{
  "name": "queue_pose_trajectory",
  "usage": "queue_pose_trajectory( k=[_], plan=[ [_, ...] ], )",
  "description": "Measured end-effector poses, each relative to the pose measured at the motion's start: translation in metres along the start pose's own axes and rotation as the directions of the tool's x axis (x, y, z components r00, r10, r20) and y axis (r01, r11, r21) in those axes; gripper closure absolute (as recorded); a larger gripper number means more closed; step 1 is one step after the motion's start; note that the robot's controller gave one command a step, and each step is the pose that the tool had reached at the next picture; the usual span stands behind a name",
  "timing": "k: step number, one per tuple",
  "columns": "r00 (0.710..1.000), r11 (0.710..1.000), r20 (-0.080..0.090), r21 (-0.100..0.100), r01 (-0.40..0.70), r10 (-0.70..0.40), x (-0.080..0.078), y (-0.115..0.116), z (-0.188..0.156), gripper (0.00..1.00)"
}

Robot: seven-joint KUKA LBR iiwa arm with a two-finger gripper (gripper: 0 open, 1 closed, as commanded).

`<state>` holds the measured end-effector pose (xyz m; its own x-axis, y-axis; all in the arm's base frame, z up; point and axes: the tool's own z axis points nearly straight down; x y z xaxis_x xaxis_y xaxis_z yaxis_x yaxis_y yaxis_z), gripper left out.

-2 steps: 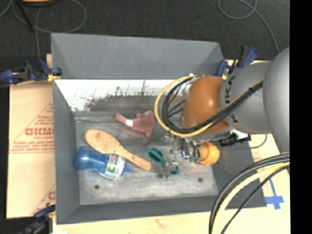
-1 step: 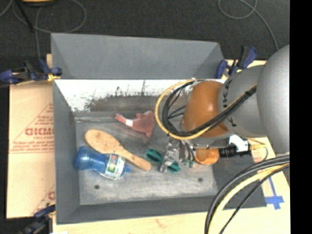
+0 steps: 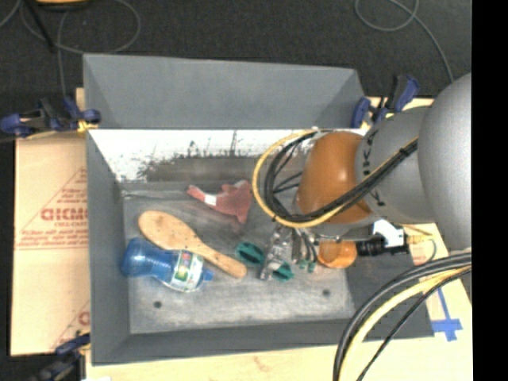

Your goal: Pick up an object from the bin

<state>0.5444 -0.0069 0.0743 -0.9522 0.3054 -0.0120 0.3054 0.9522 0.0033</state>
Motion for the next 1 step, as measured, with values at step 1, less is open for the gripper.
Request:
queue_pose_trajectory(
  k=[1],
  plan=[
    [1.0,1.0,-0.002,0.0,0.0,0.0,0.0005,-0.0001,-0.0026,1.0]
  ],
)
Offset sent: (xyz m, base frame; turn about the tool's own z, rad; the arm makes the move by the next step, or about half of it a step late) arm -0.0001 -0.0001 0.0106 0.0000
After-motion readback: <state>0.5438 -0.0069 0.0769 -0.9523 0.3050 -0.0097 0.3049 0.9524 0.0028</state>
